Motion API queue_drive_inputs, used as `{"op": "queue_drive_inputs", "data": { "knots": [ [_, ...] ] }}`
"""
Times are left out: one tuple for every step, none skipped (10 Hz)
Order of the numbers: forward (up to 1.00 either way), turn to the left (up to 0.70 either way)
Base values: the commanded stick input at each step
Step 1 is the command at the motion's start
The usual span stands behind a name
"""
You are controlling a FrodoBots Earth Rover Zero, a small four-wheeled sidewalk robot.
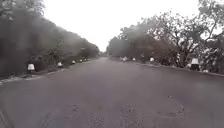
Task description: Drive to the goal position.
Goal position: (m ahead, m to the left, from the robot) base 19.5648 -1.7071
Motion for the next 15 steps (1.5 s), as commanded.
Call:
{"op": "queue_drive_inputs", "data": {
  "knots": [
    [0.70, 0.00],
    [0.70, 0.00],
    [0.00, 0.00],
    [0.00, 0.00],
    [0.00, 0.00],
    [0.00, 0.00],
    [0.00, 0.00],
    [0.00, 0.00],
    [0.00, 0.00],
    [0.00, 0.00],
    [0.00, 0.00],
    [0.70, 0.00],
    [0.70, 0.00],
    [0.70, 0.00],
    [0.70, 0.00]
  ]
}}
